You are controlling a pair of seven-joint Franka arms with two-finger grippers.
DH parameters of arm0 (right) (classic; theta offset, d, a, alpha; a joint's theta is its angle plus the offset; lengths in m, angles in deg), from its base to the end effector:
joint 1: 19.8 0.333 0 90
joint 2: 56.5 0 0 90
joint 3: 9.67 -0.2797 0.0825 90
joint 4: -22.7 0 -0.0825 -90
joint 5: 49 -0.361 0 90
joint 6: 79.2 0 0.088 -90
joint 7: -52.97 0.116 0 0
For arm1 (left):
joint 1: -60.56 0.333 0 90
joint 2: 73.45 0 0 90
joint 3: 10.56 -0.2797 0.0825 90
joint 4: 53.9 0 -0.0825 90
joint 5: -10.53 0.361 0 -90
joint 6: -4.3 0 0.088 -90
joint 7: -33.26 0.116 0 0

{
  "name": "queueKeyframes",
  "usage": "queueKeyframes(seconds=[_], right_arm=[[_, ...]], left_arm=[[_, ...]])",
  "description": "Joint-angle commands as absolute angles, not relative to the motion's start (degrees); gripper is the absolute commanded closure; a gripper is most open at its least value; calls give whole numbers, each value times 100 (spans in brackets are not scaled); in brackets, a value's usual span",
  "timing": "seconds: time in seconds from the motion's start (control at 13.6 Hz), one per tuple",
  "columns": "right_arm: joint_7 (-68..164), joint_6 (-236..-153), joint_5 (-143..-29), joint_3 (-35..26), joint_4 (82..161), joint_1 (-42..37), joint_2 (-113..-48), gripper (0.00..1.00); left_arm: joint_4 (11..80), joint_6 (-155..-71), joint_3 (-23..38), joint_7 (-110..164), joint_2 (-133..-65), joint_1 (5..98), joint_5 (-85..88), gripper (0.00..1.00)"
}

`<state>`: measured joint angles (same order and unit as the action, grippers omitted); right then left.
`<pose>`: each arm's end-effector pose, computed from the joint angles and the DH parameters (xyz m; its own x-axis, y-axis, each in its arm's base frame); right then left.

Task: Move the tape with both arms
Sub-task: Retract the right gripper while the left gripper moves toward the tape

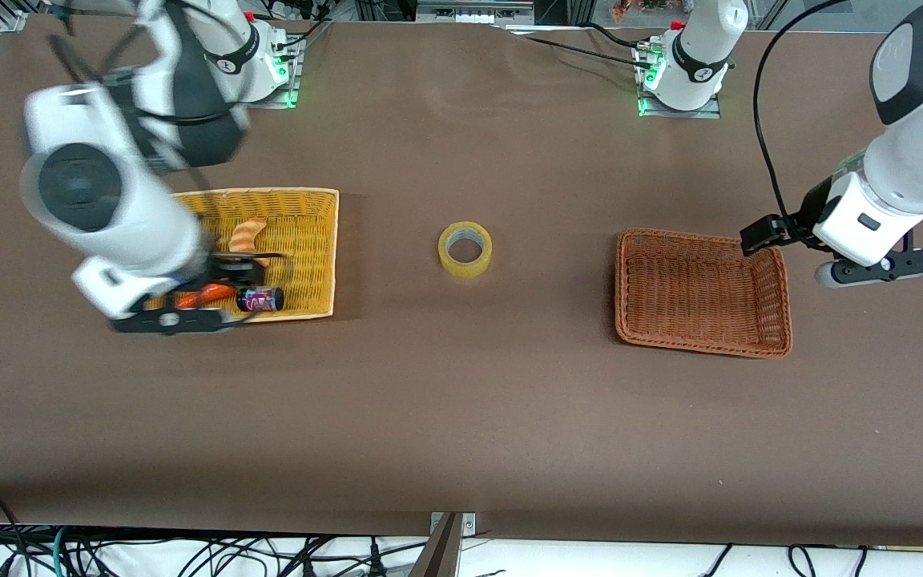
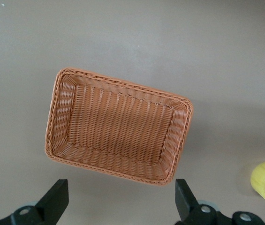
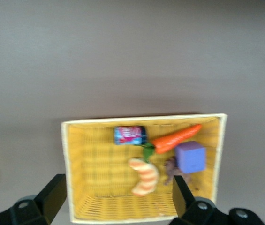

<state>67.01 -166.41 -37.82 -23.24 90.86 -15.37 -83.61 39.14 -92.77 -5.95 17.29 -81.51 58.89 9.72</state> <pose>0.6220 0.1448 0.4724 0.9935 0.0476 -0.1033 0.0595 -0.9915 0.1158 0.5672 -0.0617 0.4882 0.9826 0.1703 -0.0741 0.1711 -0.9852 0.0049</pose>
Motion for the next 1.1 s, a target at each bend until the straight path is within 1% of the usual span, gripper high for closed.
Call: queueKeyframes(seconds=[0.0, 0.07, 0.15, 0.22, 0.29, 0.44, 0.52, 0.66, 0.74, 0.81, 0.88, 0.96, 1.03], right_arm=[[5583, -16542, -4056, -2243, 9327, -2207, -7892, 0], [5317, -16499, -4091, -2015, 9353, -2304, -7743, 0], [5271, -16525, -4152, -1804, 9615, -2357, -7507, 0], [5279, -16603, -4327, -1672, 10009, -2488, -7174, 0], [5280, -16708, -4451, -1610, 10439, -2577, -6814, 0], [5367, -17199, -4408, -1557, 11441, -2595, -6101, 0], [5289, -17297, -4425, -1434, 11585, -2630, -6002, 0], [4940, -17036, -4487, -1197, 11639, -2630, -5678, 0], [4484, -16774, -4487, -1178, 11630, -2630, -5659, 0], [4349, -16614, -4443, -1161, 11639, -2630, -5641, 0], [4374, -16717, -4513, -1161, 11595, -2639, -5632, 0], [4340, -16849, -4513, -1161, 11569, -2630, -5623, 0], [4348, -16885, -4522, -1161, 11568, -2630, -5615, 0]], left_arm=[[4890, -9834, -546, 1622, -7576, 5776, 764, 0], [5041, -9905, -546, 1578, -7452, 5731, 746, 0], [5069, -9889, -485, 1447, -7416, 5731, 746, 0], [5043, -9854, -241, 1385, -7442, 5740, 763, 0], [5017, -9836, -169, 1340, -7468, 5757, 772, 0], [4946, -9766, -159, 1410, -7486, 5757, 825, 0], [4903, -9748, -150, 1419, -7555, 5749, 868, 0], [4701, -9670, 24, 1645, -7766, 5731, 947, 0], [4639, -9521, -1, 1952, -7750, 5844, 922, 1], [4491, -9450, -36, 2051, -7845, 5950, 947, 0], [4350, -8918, -27, 2069, -8055, 6072, 878, 0], [4305, -8634, -27, 1895, -8170, 6091, 982, 4], [4165, -8745, 7, 1824, -8163, 6074, 1183, 0]])
